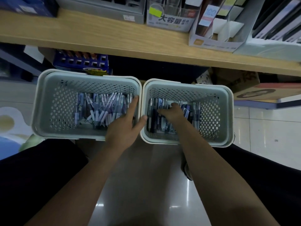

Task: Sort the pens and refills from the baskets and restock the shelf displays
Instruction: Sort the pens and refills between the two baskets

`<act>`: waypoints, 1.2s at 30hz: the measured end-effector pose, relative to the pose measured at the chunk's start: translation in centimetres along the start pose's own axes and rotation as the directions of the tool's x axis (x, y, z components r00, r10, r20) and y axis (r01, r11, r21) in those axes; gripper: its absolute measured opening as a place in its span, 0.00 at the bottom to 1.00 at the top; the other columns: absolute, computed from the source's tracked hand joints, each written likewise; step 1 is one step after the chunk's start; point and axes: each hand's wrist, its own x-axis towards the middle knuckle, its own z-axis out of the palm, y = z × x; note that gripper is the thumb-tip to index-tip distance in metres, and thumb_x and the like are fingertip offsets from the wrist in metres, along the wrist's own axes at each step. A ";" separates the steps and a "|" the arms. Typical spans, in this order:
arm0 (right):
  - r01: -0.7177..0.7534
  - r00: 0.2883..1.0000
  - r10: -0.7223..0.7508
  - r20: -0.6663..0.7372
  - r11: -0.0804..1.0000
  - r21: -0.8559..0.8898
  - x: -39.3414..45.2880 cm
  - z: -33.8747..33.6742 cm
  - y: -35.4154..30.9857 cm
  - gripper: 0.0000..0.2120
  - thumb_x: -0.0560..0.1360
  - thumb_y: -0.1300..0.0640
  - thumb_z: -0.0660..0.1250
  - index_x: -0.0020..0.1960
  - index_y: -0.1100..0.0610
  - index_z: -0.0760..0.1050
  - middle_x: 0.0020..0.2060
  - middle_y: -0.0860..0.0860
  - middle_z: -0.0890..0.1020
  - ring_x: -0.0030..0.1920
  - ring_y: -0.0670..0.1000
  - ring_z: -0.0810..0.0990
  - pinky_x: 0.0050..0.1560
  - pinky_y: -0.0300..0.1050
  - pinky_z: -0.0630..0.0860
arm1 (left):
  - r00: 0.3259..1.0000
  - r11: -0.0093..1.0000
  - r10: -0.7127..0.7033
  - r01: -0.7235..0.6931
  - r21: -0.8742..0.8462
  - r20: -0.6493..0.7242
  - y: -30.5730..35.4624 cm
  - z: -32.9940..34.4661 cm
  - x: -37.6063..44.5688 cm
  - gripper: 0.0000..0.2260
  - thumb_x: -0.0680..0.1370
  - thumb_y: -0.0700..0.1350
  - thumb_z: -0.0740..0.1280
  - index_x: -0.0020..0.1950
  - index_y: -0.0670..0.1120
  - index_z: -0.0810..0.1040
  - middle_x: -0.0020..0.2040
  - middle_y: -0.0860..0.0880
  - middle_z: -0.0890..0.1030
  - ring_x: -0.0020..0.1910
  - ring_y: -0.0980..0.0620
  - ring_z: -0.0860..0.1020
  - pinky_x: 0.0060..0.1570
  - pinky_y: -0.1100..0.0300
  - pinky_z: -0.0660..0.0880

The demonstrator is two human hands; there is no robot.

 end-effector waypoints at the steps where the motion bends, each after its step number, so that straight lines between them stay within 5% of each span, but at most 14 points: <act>1: 0.002 1.000 -0.002 -0.003 1.000 -0.001 0.1 0.1 0.0 0.40 0.76 0.53 0.73 0.78 0.64 0.55 0.75 0.59 0.65 0.73 0.59 0.68 0.59 0.41 0.69 | 1.000 1.000 0.006 -0.006 -0.001 0.001 0.0 -0.1 0.0 0.32 0.81 0.65 0.54 0.80 0.64 0.41 0.27 0.47 0.73 0.24 0.52 0.72 0.25 0.58 0.64; 4: -0.003 1.000 0.003 0.006 1.000 -0.016 0.4 0.3 0.2 0.41 0.75 0.53 0.74 0.79 0.63 0.55 0.76 0.59 0.65 0.73 0.60 0.68 0.65 0.47 0.70 | 1.000 1.000 0.018 -0.018 0.004 0.008 0.1 -0.2 0.0 0.33 0.81 0.65 0.54 0.81 0.63 0.42 0.27 0.47 0.71 0.23 0.52 0.70 0.25 0.59 0.61; 9: -0.002 1.000 0.002 -0.014 0.999 -0.050 0.6 0.4 0.9 0.33 0.77 0.57 0.72 0.76 0.65 0.62 0.70 0.60 0.72 0.66 0.58 0.74 0.54 0.38 0.69 | 1.000 1.000 0.016 -0.016 0.000 0.016 -0.1 -0.1 0.1 0.34 0.78 0.69 0.51 0.81 0.65 0.42 0.26 0.46 0.71 0.24 0.50 0.71 0.25 0.59 0.62; 20: -0.037 0.999 0.039 0.011 0.992 -0.122 1.2 1.7 0.1 0.35 0.74 0.59 0.76 0.75 0.62 0.63 0.68 0.60 0.73 0.64 0.58 0.76 0.54 0.42 0.74 | 1.000 1.000 0.024 -0.024 -0.002 0.004 -0.1 -0.1 0.1 0.32 0.81 0.66 0.54 0.81 0.63 0.44 0.27 0.48 0.70 0.25 0.51 0.71 0.27 0.60 0.59; 23: -0.100 0.994 0.106 0.022 0.976 -0.192 1.2 1.7 0.3 0.22 0.74 0.56 0.75 0.62 0.64 0.72 0.48 0.58 0.80 0.44 0.52 0.82 0.33 0.33 0.75 | 1.000 1.000 0.023 -0.023 -0.012 0.007 0.0 -0.2 0.1 0.32 0.81 0.66 0.54 0.81 0.64 0.44 0.27 0.48 0.70 0.25 0.50 0.73 0.27 0.60 0.60; 26: -0.127 0.991 0.135 0.011 0.951 -0.282 0.9 1.5 0.0 0.17 0.75 0.50 0.74 0.48 0.59 0.70 0.32 0.53 0.75 0.26 0.47 0.75 0.14 0.33 0.63 | 1.000 1.000 0.022 -0.022 -0.013 0.005 0.0 -0.2 0.1 0.32 0.81 0.66 0.54 0.81 0.64 0.44 0.26 0.48 0.70 0.25 0.51 0.72 0.27 0.60 0.60; 32: -0.105 0.989 0.134 0.058 0.931 -0.350 0.3 1.6 0.0 0.19 0.77 0.47 0.71 0.54 0.58 0.66 0.32 0.53 0.73 0.30 0.49 0.73 0.26 0.40 0.68 | 1.000 1.000 0.008 -0.008 -0.027 0.010 0.1 -0.3 0.0 0.32 0.80 0.66 0.54 0.81 0.65 0.44 0.26 0.48 0.69 0.26 0.50 0.73 0.27 0.60 0.63; 34: -0.106 0.989 0.133 0.066 0.944 -0.314 0.4 1.6 0.4 0.19 0.77 0.48 0.72 0.56 0.60 0.70 0.35 0.54 0.74 0.34 0.51 0.75 0.35 0.44 0.75 | 1.000 1.000 0.005 -0.004 -0.025 0.012 0.1 -0.3 0.0 0.32 0.80 0.66 0.55 0.81 0.65 0.44 0.27 0.47 0.69 0.26 0.50 0.73 0.27 0.60 0.63; 36: -0.088 0.990 0.117 0.078 0.949 -0.303 0.4 1.4 0.5 0.15 0.77 0.51 0.72 0.47 0.62 0.73 0.36 0.56 0.76 0.39 0.55 0.79 0.50 0.51 0.81 | 1.000 1.000 -0.001 0.002 -0.021 0.017 0.2 -0.3 0.0 0.32 0.81 0.66 0.55 0.81 0.65 0.44 0.27 0.48 0.69 0.26 0.50 0.73 0.27 0.60 0.63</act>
